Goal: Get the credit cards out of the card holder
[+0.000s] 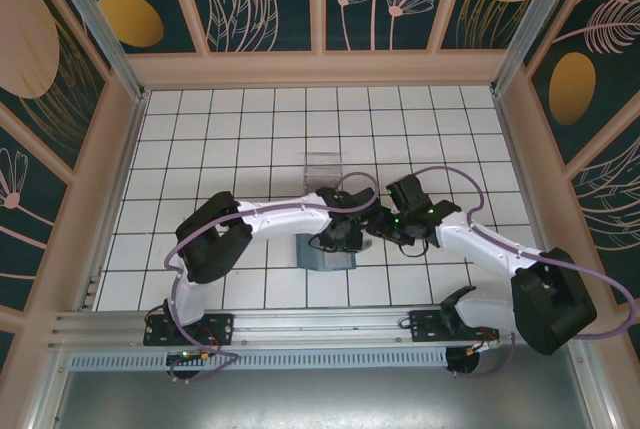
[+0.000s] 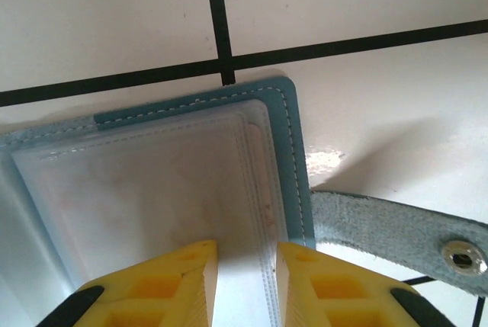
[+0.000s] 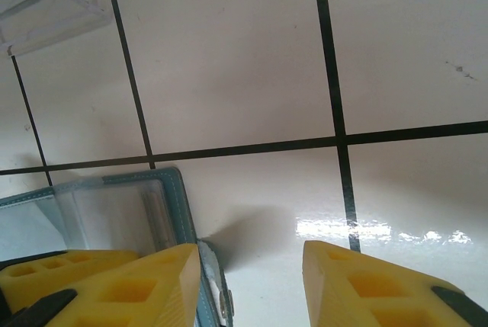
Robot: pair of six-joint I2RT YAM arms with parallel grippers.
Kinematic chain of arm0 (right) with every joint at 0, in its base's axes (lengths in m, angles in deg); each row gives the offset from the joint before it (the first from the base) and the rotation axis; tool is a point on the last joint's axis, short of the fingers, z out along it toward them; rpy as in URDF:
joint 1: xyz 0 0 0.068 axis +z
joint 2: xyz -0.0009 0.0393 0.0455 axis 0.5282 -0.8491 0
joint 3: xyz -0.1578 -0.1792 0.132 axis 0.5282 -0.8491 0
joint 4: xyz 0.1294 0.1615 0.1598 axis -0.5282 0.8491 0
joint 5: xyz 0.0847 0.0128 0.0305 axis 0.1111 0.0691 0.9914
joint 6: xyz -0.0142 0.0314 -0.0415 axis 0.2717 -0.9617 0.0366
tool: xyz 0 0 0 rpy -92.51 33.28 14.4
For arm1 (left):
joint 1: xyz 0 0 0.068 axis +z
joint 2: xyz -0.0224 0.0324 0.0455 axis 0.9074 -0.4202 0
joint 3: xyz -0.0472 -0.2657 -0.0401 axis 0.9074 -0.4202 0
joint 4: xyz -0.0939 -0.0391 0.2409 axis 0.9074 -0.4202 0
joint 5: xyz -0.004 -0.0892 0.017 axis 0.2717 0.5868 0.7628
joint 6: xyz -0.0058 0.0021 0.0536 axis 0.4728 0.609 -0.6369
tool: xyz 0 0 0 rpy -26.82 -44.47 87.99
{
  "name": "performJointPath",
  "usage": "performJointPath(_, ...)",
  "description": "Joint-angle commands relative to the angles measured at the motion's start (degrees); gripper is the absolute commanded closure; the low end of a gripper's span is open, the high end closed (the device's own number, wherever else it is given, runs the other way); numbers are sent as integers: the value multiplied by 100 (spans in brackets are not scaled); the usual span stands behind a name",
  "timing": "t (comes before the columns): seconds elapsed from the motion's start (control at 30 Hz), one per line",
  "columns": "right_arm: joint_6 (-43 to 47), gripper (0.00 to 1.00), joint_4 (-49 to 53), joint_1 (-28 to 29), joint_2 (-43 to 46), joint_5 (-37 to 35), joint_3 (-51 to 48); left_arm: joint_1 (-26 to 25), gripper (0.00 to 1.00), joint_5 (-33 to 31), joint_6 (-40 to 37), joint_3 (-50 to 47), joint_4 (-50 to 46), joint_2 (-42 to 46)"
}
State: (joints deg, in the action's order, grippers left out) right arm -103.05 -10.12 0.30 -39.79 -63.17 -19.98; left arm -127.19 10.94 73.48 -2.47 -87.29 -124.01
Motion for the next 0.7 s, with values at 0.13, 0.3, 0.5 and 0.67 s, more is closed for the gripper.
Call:
performJointPath(0.13,134,59,-66,-54,122,128,-154,-53,71,-35,12,109,-405,-207)
performJointPath(0.3,124,59,-97,-53,118,145,-162,-54,75,-16,-17,94,-425,-272)
performJointPath(0.5,117,59,-96,-52,114,162,-162,-51,84,58,-62,39,-402,-328)
performJointPath(0.67,100,59,-88,-49,122,164,-158,-51,89,77,-62,-27,-323,-286)
